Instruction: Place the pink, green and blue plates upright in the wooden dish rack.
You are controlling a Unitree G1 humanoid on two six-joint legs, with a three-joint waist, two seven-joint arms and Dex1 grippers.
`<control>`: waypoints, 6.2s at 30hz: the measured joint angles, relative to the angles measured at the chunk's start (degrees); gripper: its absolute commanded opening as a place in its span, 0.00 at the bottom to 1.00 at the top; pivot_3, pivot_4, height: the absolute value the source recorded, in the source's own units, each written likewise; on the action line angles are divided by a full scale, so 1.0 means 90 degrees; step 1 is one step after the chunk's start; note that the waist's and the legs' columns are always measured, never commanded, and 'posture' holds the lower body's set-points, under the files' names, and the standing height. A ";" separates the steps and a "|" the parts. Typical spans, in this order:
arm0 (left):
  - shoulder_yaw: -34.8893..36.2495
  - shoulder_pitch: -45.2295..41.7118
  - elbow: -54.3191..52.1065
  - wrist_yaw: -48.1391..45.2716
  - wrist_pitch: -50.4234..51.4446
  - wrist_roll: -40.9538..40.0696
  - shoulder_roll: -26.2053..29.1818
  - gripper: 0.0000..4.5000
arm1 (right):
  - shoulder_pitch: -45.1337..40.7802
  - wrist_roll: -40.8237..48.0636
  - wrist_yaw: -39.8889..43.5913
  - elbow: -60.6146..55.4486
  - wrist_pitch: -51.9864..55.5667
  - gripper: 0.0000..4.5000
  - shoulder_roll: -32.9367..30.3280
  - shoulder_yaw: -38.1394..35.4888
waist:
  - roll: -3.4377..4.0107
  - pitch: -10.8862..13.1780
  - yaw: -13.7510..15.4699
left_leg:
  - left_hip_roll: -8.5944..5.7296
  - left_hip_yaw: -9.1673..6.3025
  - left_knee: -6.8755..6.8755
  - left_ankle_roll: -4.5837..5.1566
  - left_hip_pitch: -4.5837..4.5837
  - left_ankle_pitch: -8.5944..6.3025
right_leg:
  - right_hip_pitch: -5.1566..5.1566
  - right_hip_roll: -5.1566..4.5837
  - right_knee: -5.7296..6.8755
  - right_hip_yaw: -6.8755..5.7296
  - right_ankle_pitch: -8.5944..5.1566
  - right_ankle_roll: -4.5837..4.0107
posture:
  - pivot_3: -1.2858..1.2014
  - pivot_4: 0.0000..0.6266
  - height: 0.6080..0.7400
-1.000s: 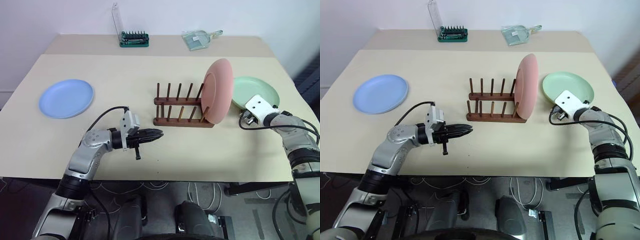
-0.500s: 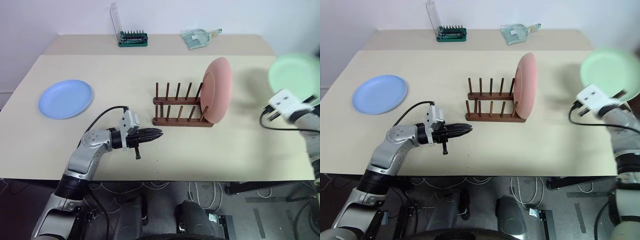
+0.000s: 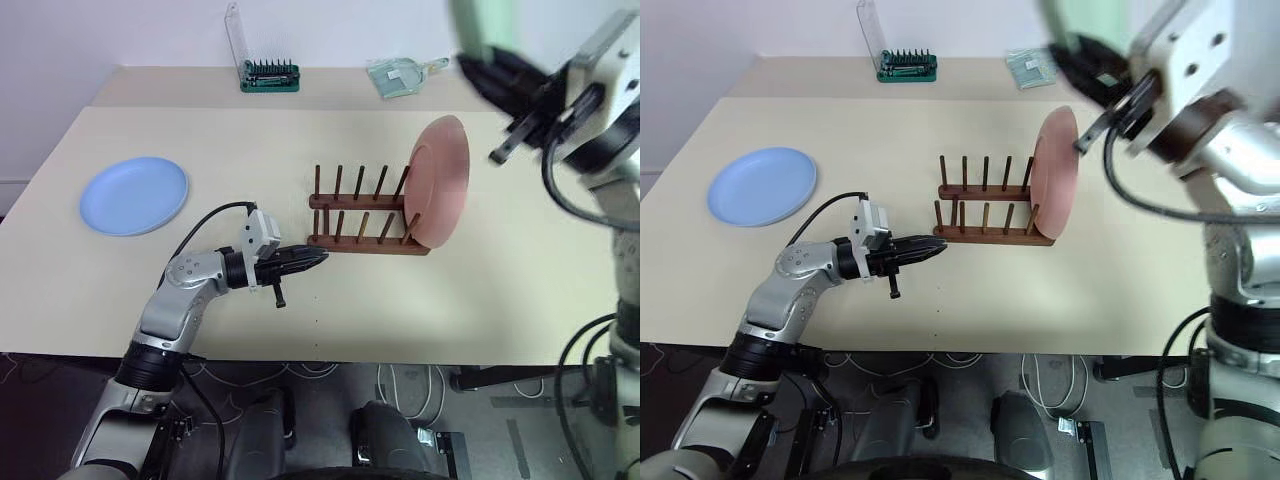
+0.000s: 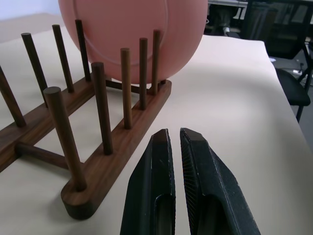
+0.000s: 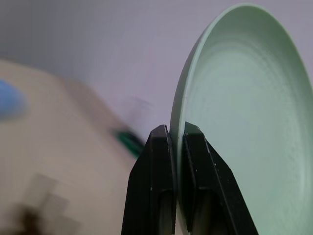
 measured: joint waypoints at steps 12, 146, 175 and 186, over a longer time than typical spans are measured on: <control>0.0052 0.0201 -0.0086 0.0117 -0.0038 -0.0010 0.0098 0.07 | 0.0666 0.2242 -0.1932 -0.0298 0.1395 0.02 0.2183 0.0063 | -0.0007 -0.0001 -0.0004 | -0.0005 -0.0002 -0.0002 0.0003 -0.0007 -0.0001 | -0.0009 -0.0001 0.0004 -0.0003 0.0001 -0.0001 | 0.52 0.24 0.94; 0.2053 -0.2535 -0.1140 0.6615 0.2586 0.0115 -0.1175 0.02 | -0.0705 -0.6523 -0.0675 0.2004 -0.2351 1.00 0.1475 0.3928 | -0.0134 0.0013 -0.0015 | -0.0002 -0.0002 0.0015 -0.0048 -0.0064 0.0031 | -0.0068 0.0015 0.0023 -0.0010 0.0003 0.0002 | 0.52 0.24 0.94; 0.2482 -0.2717 -0.1622 0.6780 0.3111 -0.0425 -0.1458 0.22 | -0.0991 -0.7718 -0.0645 0.2679 -0.2778 0.00 0.2287 0.3963 | -0.0134 0.0013 -0.0010 | -0.0003 -0.0004 0.0017 -0.0048 -0.0064 0.0032 | -0.0066 0.0016 0.0025 -0.0010 0.0003 0.0002 | 0.52 0.24 0.94; 0.3818 -0.3057 -0.1125 0.6960 0.1455 -0.0755 -0.1084 0.98 | -0.0988 -0.7650 -0.0650 0.2678 -0.2915 0.00 0.2429 0.3918 | -0.0133 0.0013 -0.0031 | -0.0001 -0.0004 0.0019 -0.0049 -0.0061 0.0033 | -0.0067 0.0018 0.0033 -0.0010 0.0003 0.0002 | 0.52 0.24 0.94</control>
